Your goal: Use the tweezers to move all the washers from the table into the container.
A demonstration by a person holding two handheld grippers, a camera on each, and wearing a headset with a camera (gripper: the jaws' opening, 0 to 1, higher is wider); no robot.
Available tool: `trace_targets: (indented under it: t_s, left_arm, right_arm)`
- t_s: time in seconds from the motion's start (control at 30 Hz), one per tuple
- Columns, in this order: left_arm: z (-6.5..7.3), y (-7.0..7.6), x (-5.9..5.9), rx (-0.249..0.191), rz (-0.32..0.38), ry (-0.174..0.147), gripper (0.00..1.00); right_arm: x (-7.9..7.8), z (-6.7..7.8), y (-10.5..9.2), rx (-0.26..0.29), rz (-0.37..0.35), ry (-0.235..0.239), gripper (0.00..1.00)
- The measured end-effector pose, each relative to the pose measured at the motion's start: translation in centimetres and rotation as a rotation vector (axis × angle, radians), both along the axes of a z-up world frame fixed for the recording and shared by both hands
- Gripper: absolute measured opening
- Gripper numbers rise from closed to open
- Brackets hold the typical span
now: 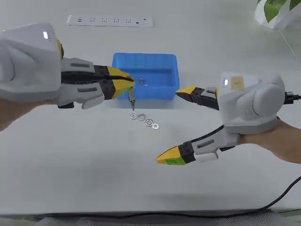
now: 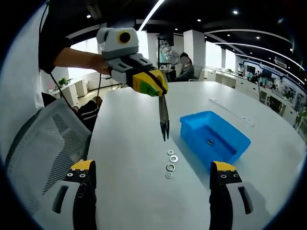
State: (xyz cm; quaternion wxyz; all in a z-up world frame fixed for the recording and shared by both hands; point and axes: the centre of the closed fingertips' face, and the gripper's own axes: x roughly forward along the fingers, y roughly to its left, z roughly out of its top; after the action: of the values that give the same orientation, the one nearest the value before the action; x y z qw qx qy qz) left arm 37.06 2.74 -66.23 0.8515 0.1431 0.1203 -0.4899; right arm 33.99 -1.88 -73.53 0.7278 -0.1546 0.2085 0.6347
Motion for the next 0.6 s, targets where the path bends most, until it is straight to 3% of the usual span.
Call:
trace_targets:
  t_s: [0.37,0.6]
  left_arm:
    - [-1.5,-0.4,0.3,0.005,0.000,0.003,0.05]
    - [-2.5,-0.2,0.5,0.003,0.005,0.023,0.05]
  right_arm:
    - [0.0,-0.9,-0.7,0.007,-0.008,0.037,0.98]
    - [0.4,-1.8,-1.3,-0.014,-0.006,0.033,0.97]
